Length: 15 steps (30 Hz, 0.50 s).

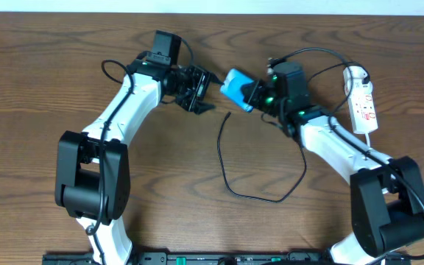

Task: Plug charger to phone and switch on socket
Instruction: 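Open the left gripper and release the phone to the right gripper, then move the open left gripper onto the phone's edge and close it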

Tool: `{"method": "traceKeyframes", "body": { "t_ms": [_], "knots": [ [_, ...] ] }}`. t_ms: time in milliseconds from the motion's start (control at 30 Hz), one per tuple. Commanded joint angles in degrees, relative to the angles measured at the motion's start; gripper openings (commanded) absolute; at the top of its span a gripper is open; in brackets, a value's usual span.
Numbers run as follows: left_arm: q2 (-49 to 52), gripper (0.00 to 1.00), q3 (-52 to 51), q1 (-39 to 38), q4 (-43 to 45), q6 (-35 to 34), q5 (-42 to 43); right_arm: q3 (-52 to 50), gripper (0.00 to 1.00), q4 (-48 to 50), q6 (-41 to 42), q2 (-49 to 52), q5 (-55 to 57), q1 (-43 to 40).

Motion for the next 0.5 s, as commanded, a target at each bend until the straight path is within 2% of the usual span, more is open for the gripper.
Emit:
{"method": "traceKeyframes", "body": {
  "t_ms": [0, 233, 467],
  "knots": [
    [-0.9, 0.64, 0.4, 1.8, 4.9, 5.7, 6.1, 0.8, 0.01, 1.9, 6.9, -3.9, -1.2, -1.4],
    [-0.9, 0.64, 0.4, 4.4, 19.0, 6.9, 15.4, 0.9, 0.02, 9.2, 18.0, -7.7, -1.0, -2.0],
    [-0.9, 0.64, 0.4, 5.7, 23.9, 6.6, 19.7, 0.9, 0.01, 13.6, 30.3, -8.4, 1.0, -1.4]
  ]
}}
